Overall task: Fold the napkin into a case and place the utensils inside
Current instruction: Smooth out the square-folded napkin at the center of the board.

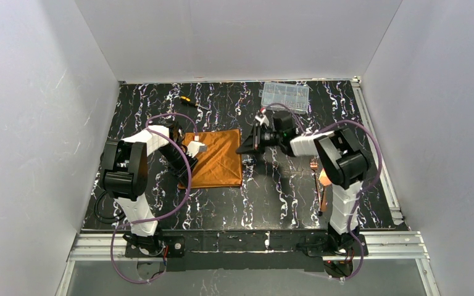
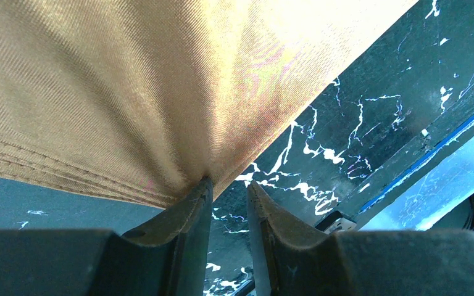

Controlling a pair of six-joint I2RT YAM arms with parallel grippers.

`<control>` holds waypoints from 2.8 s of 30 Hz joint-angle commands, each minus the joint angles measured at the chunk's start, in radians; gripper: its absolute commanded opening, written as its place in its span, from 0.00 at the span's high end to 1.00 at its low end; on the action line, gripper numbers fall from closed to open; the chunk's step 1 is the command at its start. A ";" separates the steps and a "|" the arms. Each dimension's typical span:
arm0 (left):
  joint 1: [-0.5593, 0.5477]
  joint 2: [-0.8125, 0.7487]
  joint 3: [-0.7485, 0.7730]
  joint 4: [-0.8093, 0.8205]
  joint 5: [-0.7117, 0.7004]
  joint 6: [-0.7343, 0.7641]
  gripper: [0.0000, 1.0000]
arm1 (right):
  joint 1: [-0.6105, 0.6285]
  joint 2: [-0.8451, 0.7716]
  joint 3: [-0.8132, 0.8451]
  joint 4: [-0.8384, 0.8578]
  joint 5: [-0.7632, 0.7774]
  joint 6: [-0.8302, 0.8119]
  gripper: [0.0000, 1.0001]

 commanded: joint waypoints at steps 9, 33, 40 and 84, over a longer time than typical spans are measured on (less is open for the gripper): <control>0.001 -0.012 -0.001 0.007 -0.037 0.005 0.73 | 0.121 -0.127 -0.309 0.123 -0.017 -0.015 0.86; 0.003 -0.119 0.104 -0.086 -0.055 -0.034 0.05 | 0.120 -0.150 -0.249 -0.089 0.040 -0.139 0.68; 0.003 -0.264 0.296 -0.178 -0.159 -0.057 0.01 | 0.117 -0.221 -0.203 -0.106 0.034 -0.114 0.66; 0.120 0.068 0.150 0.033 -0.083 -0.173 0.62 | 0.330 -0.359 -0.324 -0.337 0.527 -0.038 0.38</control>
